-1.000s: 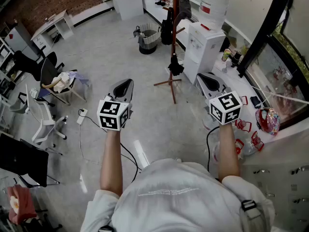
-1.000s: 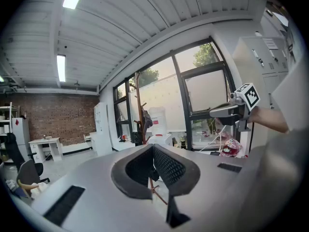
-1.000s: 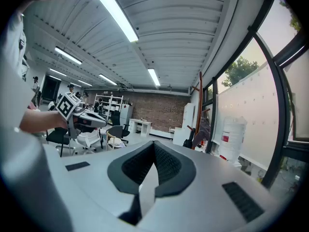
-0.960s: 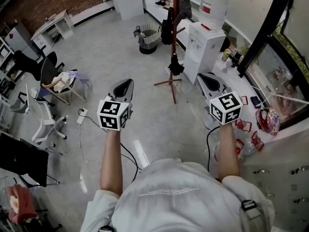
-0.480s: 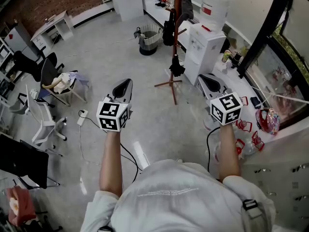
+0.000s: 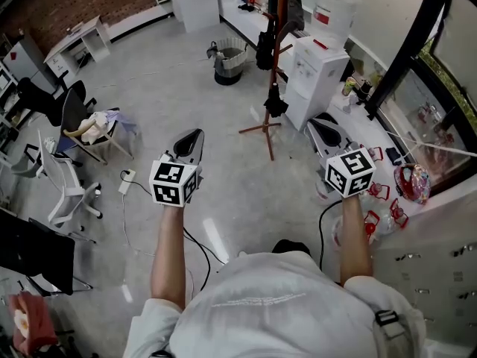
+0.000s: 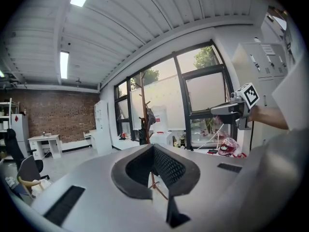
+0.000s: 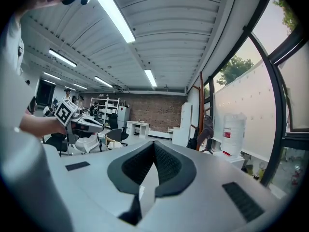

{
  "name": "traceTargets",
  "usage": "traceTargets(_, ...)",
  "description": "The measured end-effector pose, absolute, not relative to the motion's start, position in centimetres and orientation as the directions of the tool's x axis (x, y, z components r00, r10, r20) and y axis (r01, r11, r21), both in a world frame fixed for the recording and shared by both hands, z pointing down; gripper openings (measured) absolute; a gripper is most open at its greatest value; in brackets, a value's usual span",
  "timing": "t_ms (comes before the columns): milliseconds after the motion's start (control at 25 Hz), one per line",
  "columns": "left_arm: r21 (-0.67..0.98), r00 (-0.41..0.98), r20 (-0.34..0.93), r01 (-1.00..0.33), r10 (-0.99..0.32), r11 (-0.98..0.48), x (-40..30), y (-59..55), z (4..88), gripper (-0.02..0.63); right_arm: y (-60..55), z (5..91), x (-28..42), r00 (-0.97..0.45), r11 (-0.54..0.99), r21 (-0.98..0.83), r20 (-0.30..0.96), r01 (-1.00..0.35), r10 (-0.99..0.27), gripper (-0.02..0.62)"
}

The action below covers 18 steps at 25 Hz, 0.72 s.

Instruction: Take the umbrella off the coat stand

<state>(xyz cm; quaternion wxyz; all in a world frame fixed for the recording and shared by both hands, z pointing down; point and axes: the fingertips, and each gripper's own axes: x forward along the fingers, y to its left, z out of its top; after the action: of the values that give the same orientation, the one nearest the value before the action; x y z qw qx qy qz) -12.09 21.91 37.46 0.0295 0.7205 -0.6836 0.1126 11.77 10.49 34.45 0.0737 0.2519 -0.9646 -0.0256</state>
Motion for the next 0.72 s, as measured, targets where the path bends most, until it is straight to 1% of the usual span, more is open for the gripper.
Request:
traceTargets(200,-0.099,0.056,0.226,-0.992,-0.973,-0.08,-13.7,22.8,38.7,0.015,11.8,35.6,10.4,-0.863,0.879,0.069,0.17,-0.472,-0.476,0.025)
traceTargets(360,-0.093,0.048,0.229,-0.993,-0.972,-0.071,-15.1,22.5,38.9,0.015,11.1,35.6,9.8,-0.86,0.875,0.058,0.164,-0.481,-0.483,0.025)
traceTargets(720,-0.092,0.012,0.243,-0.995,-0.97,-0.035,-18.5,18.3,39.8,0.015,5.6,36.9,7.3,-0.858,0.876,0.071,0.179,-0.476,-0.481,0.025)
